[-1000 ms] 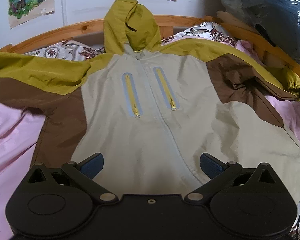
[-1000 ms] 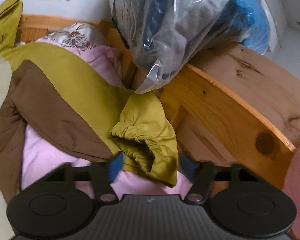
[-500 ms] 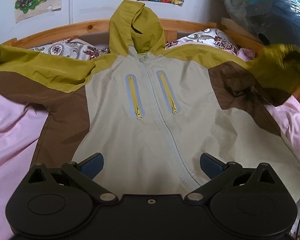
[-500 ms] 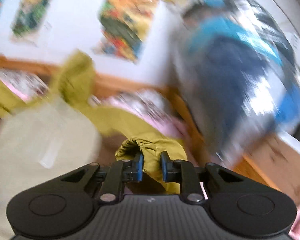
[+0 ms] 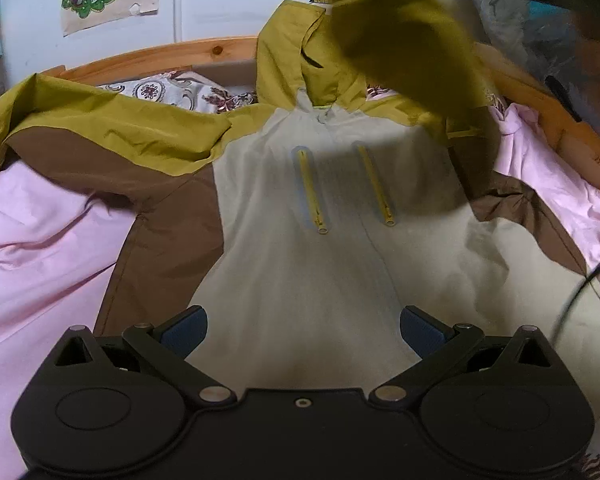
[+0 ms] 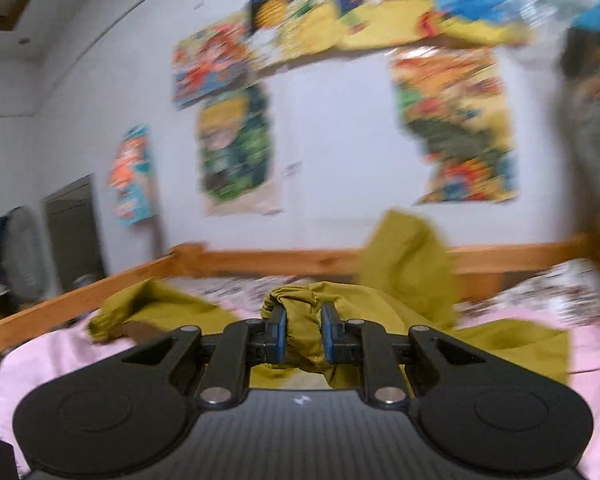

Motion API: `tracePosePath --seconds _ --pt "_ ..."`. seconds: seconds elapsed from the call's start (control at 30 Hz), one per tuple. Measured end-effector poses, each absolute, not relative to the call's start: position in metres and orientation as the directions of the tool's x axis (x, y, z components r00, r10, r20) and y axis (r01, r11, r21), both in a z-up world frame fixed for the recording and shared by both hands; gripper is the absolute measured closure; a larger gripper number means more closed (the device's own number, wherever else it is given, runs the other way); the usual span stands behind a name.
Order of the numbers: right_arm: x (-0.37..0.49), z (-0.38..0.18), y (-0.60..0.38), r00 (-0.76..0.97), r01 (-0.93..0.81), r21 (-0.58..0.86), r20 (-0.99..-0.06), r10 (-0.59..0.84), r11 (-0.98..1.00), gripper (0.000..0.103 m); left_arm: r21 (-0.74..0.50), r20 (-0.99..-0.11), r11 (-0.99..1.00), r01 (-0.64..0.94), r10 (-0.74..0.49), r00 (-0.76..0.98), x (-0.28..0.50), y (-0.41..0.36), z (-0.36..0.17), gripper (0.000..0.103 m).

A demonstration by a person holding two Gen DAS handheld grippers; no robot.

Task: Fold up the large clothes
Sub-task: 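Carry the held sleeve across the jacket body and open the right tool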

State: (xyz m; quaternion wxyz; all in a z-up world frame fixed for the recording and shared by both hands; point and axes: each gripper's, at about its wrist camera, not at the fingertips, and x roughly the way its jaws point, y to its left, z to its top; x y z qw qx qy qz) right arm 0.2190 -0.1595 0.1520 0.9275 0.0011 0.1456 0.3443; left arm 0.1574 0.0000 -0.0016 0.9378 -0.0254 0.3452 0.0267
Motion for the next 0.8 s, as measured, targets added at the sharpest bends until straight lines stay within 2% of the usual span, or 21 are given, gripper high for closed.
tracePosePath --seconds 0.07,0.13,0.2,0.23,0.3,0.4,0.5,0.6,0.73,0.8 --pt "0.228 0.136 -0.129 0.663 -0.692 0.093 -0.310 0.681 0.716 0.082 -0.023 -0.647 0.997 -0.069 0.038 0.762 0.156 0.002 -0.003 0.001" --pt "0.233 0.120 -0.105 0.610 -0.738 0.073 -0.352 0.710 0.671 0.075 -0.017 -0.647 0.997 -0.073 0.045 0.761 0.156 0.004 -0.004 0.001" --pt "0.236 0.102 -0.087 0.544 -0.779 0.083 -0.403 0.736 0.621 0.056 -0.017 -0.649 0.997 -0.073 0.045 0.759 0.156 0.005 -0.005 0.001" --pt "0.236 0.096 -0.085 0.517 -0.792 0.099 -0.417 0.748 0.602 0.052 -0.019 -0.650 0.997 -0.073 0.043 0.759 0.156 0.005 -0.006 0.001" --pt "0.232 0.087 -0.090 0.497 -0.802 0.107 -0.425 0.757 0.587 0.035 -0.024 -0.649 0.997 -0.072 0.039 0.760 0.155 0.006 -0.006 0.001" --pt "0.232 0.085 -0.113 0.499 -0.797 0.122 -0.418 0.759 0.591 0.018 -0.028 -0.634 0.997 -0.068 0.034 0.773 0.153 0.007 -0.006 0.001" --pt "0.238 0.085 -0.152 0.542 -0.759 0.117 -0.432 0.721 0.641 0.013 -0.010 -0.593 0.997 -0.075 0.054 0.803 0.154 0.009 -0.004 0.001" --pt "0.257 0.082 -0.195 0.637 -0.667 0.072 -0.462 0.617 0.742 0.010 0.045 -0.537 0.994 -0.099 0.108 0.837 0.166 0.018 -0.004 0.001" --pt "0.313 0.074 -0.238 0.760 -0.497 -0.013 -0.489 0.428 0.867 0.010 0.082 -0.509 0.988 -0.128 0.152 0.847 0.202 0.041 -0.005 0.001" --pt "0.353 0.070 -0.257 0.793 -0.404 0.004 -0.497 0.352 0.915 0.014 0.073 -0.514 0.989 -0.129 0.148 0.845 0.225 0.055 -0.010 0.001"
